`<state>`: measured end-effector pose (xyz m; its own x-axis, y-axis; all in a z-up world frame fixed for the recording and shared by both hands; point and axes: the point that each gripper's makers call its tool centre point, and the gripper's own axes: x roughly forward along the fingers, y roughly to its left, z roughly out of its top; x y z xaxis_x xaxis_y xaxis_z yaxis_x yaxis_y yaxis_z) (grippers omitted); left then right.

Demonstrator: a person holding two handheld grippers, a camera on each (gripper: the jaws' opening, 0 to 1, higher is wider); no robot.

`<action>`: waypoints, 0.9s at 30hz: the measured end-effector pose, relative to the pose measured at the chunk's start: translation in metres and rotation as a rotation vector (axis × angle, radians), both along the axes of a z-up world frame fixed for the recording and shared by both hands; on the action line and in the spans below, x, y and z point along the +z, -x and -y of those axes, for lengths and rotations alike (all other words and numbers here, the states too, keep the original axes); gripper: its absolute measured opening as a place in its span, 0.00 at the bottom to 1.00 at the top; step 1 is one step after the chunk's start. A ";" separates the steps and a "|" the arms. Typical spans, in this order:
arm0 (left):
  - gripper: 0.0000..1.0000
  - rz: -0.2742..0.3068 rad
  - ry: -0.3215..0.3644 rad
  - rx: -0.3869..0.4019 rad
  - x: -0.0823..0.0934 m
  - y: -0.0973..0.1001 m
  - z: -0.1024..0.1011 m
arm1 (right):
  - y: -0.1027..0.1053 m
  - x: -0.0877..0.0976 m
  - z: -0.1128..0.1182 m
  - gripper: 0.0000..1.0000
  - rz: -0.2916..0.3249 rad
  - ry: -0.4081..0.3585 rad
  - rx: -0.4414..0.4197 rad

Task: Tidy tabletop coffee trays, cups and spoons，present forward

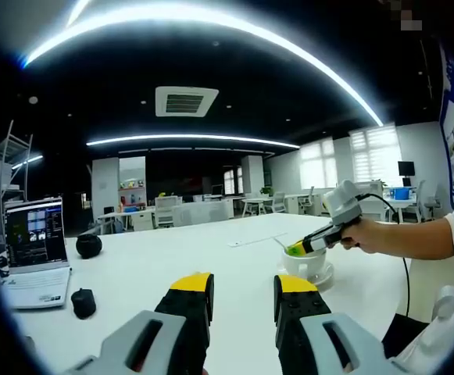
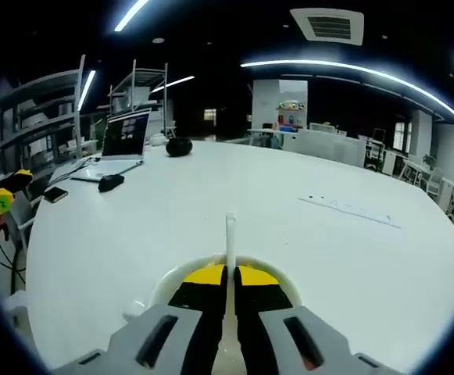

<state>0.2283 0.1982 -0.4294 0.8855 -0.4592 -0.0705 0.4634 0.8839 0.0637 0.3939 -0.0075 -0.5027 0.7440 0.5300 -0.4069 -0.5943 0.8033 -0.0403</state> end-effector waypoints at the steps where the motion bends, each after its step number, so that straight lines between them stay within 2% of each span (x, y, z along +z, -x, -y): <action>1: 0.32 0.000 0.000 -0.001 0.000 0.000 0.000 | 0.000 0.001 0.000 0.05 0.001 0.001 0.001; 8: 0.32 0.004 0.002 0.000 0.002 -0.001 0.000 | -0.002 0.000 0.001 0.06 0.002 -0.001 0.012; 13: 0.32 0.005 0.003 0.001 0.002 -0.001 0.001 | 0.001 0.006 -0.001 0.08 0.033 0.003 0.034; 22: 0.32 0.009 0.014 0.011 0.001 -0.006 0.003 | 0.001 0.033 0.007 0.13 0.098 -0.036 0.031; 27: 0.32 0.016 0.034 0.024 0.003 -0.009 0.003 | 0.006 0.058 0.018 0.16 0.148 -0.069 0.030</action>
